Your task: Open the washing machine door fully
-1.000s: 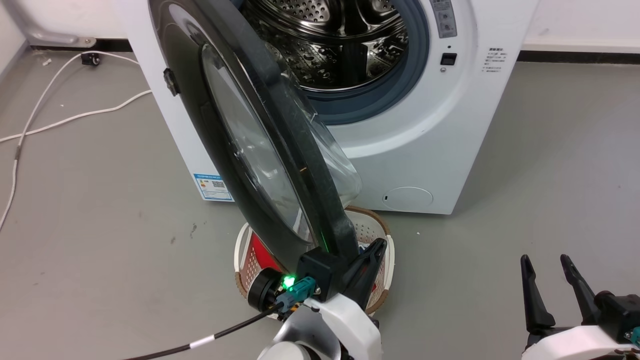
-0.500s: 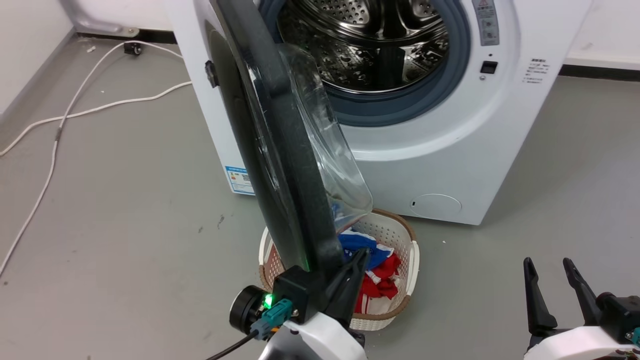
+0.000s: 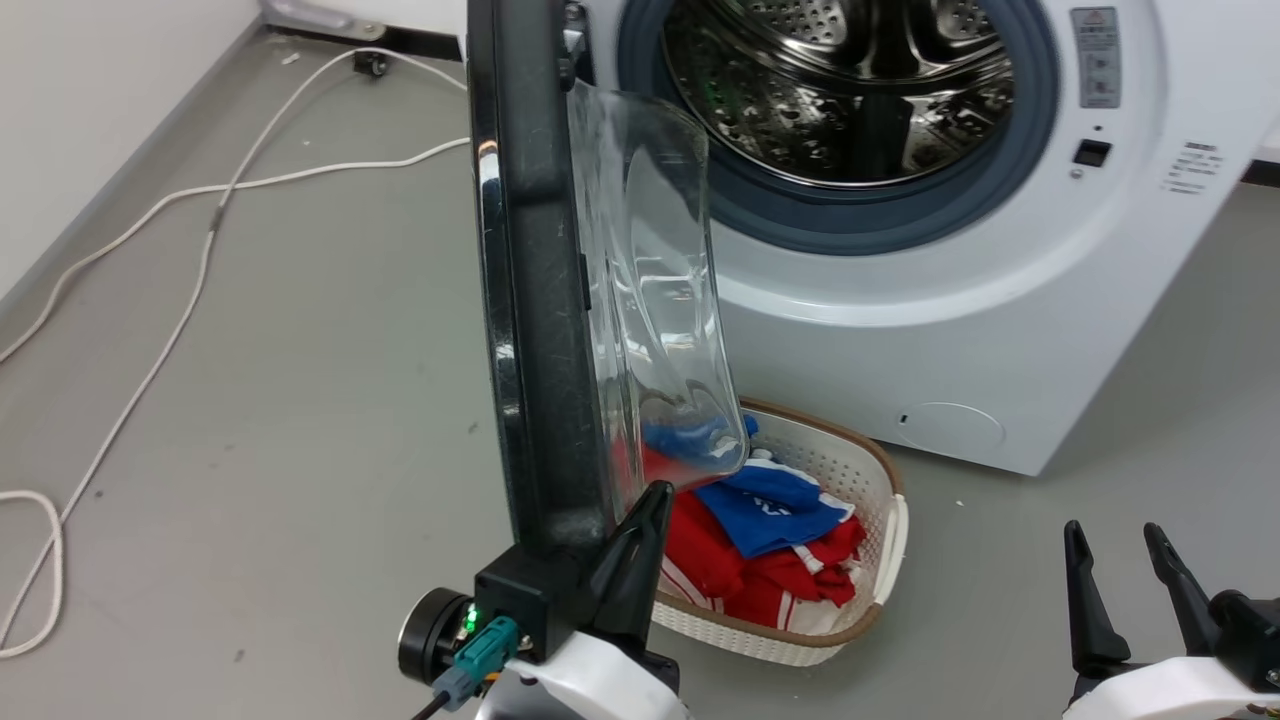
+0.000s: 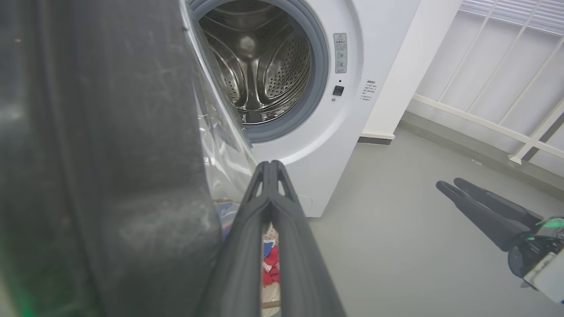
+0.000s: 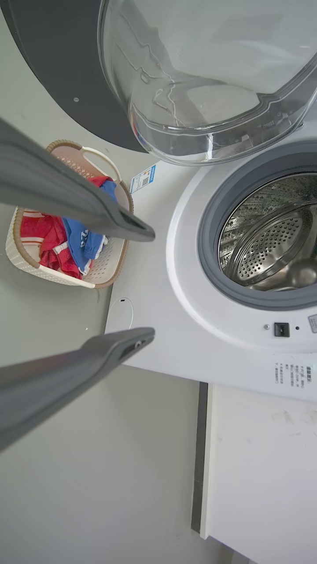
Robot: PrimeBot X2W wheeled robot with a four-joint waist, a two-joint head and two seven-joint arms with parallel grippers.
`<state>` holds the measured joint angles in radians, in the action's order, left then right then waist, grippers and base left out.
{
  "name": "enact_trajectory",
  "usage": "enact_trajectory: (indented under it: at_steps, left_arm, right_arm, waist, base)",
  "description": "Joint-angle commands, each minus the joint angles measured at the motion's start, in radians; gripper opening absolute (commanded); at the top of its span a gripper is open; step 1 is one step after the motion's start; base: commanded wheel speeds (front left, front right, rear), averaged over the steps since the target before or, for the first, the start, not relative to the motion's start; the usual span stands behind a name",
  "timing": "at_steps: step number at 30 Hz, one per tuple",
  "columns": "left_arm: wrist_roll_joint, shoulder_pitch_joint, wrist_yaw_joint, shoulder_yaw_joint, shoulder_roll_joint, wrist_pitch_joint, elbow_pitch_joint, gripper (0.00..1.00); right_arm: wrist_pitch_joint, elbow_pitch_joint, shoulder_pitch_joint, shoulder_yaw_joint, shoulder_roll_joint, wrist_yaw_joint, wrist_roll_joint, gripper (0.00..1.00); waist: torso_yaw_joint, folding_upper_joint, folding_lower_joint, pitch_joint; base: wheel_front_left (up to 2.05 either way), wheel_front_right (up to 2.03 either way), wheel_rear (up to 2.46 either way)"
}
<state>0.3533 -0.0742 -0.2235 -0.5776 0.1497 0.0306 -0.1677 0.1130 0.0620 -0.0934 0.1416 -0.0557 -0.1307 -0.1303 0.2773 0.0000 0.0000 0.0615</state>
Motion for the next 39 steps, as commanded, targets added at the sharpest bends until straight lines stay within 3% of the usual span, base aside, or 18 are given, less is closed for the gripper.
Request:
enact_trajectory:
  at_steps: [1, 11, 19, 32, 39]
  left_arm:
    - [-0.001, 0.013, -0.017, 0.025, 0.016, -0.008, -0.003, 0.00]
    - [0.017, 0.051, -0.060, 0.087, 0.043, -0.035, -0.030, 0.00]
    - [0.042, 0.049, -0.073, 0.166, 0.087, -0.053, -0.011, 0.00]
    - [0.158, -0.040, -0.026, 0.373, 0.209, -0.079, 0.164, 0.00]
    - [0.217, -0.106, -0.023, 0.477, 0.256, -0.093, 0.283, 0.00]
  right_arm:
    - [-0.005, -0.006, -0.006, 0.000, 0.003, 0.000, 0.007, 1.00]
    - [-0.021, -0.018, -0.011, 0.014, 0.005, 0.000, 0.009, 1.00]
    - [-0.032, -0.033, -0.007, 0.018, 0.006, 0.000, 0.007, 1.00]
    - [-0.065, -0.058, 0.018, 0.013, 0.005, 0.000, 0.009, 1.00]
    - [-0.075, -0.066, 0.042, 0.010, -0.015, 0.000, 0.002, 1.00]
  waist:
    - [0.036, 0.0000, 0.0000, 0.005]
    - [0.132, 0.0000, 0.0000, 0.012]
    - [0.163, 0.0000, 0.0000, 0.019]
    - [0.128, 0.0000, 0.0000, 0.068]
    - [0.095, 0.0000, 0.0000, 0.112]
  base:
    - [0.00, 0.00, 0.00]
    - [0.00, 0.00, 0.00]
    - [0.00, 0.00, 0.00]
    - [0.00, 0.00, 0.00]
    - [0.00, 0.00, 0.00]
